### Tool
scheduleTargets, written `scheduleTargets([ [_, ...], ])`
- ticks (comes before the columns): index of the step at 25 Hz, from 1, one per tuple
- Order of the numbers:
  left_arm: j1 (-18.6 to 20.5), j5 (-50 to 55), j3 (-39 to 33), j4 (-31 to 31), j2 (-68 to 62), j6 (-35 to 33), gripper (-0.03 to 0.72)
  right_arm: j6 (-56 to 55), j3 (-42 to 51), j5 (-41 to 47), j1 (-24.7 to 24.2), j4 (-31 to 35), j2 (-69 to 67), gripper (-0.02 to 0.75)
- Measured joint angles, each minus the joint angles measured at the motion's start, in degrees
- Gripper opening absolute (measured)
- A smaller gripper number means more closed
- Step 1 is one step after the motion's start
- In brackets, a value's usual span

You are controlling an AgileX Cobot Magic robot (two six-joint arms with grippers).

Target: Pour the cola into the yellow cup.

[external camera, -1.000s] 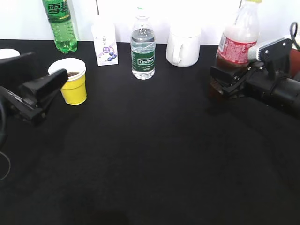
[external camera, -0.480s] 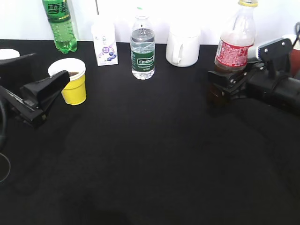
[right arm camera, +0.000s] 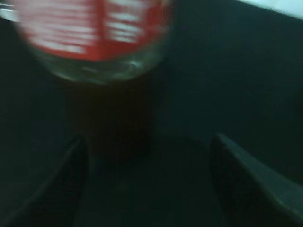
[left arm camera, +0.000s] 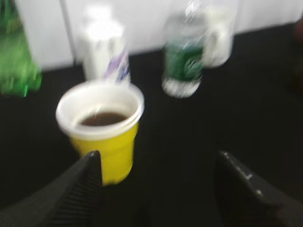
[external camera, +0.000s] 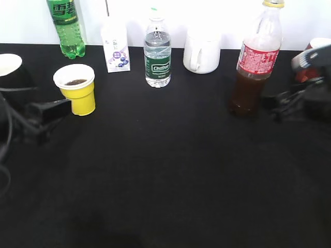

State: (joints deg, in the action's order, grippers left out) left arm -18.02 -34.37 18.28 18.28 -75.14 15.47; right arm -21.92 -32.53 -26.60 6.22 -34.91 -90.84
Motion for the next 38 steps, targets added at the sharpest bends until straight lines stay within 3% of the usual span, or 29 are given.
scheduleTargets([
  [6, -6.0, 48.08, 20.38, -4.83, 10.16, 3.58, 0.538, -24.41, 0.02, 15.92, 0.0, -15.7, 20.7, 0.596],
  [8, -6.54, 55.03, 24.67, -5.12, 12.12, 3.58, 0.531, -25.89, -0.5, 21.5, 0.0, -18.76, 25.53, 0.595],
  [12, -6.72, 60.67, 25.93, -5.45, 16.48, 3.58, 0.501, -25.91, -1.32, 34.35, 0.0, -18.88, 26.71, 0.594],
  [15, -6.72, 65.79, 25.93, -5.47, 19.45, 3.58, 0.498, -15.46, -1.65, 39.08, 0.0, -6.49, 28.83, 0.594],
  [17, -6.72, 67.61, 25.93, -5.88, 21.42, 3.58, 0.486, -0.5, -4.11, 45.89, 0.0, 9.05, 30.02, 0.592],
  [19, -6.72, 70.49, 25.93, -7.84, 23.85, 3.58, 0.482, 18.45, -7.9, 50.42, 0.0, 29.26, 32.49, 0.59],
  [21, -6.72, 73.7, 25.93, -9.86, 26.45, -0.13, 0.482, 33.94, -9.69, 53.96, 0.0, 46.48, 37.49, 0.588],
  [23, -6.72, 76.87, 25.93, -13.33, 31.51, -3.69, 0.482, 40.34, -9.69, 59.38, 0.0, 53.57, 43.92, 0.587],
  [28, -6.77, 82.59, 20.26, -14.74, 41.52, -6.42, 0.482, 40.5, -4.74, 71.61, 0.0, 53.01, 63.0, 0.587],
  [32, -6.77, 87.67, 13.62, -14.74, 53.35, -6.42, 0.482, 30.61, -0.4, 82.33, 0.0, 42.53, 78.04, 0.587],
  [34, -6.77, 89.09, 13.22, -14.74, 59.65, -6.42, 0.482, 28.57, -0.34, 87.68, 0.0, 40.3, 83.73, 0.587],
  [38, -6.77, 95.08, 11.84, -14.81, 65.83, -7.46, 0.482, 21.18, 2.32, 89.31, 0.0, 32.8, 88.0, 0.587],
])
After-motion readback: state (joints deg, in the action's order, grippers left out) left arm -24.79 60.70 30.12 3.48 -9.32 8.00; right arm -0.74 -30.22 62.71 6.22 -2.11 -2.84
